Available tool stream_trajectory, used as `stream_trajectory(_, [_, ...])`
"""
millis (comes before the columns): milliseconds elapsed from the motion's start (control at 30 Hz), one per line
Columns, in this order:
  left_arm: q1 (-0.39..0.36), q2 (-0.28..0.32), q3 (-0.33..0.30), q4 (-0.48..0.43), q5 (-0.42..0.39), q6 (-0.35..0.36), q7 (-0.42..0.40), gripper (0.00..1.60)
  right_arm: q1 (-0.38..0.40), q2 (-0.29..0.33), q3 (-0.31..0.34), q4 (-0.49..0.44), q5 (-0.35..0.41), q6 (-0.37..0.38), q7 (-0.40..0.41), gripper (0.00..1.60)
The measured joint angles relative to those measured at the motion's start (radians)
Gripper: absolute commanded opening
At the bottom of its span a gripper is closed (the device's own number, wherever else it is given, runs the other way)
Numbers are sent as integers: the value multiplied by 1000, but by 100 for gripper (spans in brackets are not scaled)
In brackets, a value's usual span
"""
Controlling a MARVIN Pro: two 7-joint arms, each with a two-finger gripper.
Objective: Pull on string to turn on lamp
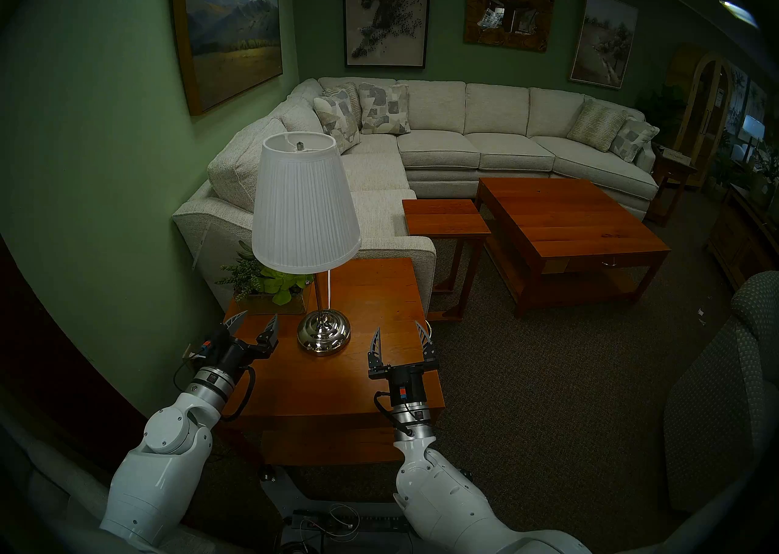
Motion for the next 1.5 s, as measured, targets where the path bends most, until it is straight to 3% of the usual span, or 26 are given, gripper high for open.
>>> stream_trajectory(667, [13,-47,30,-153,8,-43,1,160,0,-1,0,2,0,0,-1,160])
stream_trajectory(1500, [-59,-74,72,-33,34,-63,-20,160,0,-1,0,2,-1,0,-2,160])
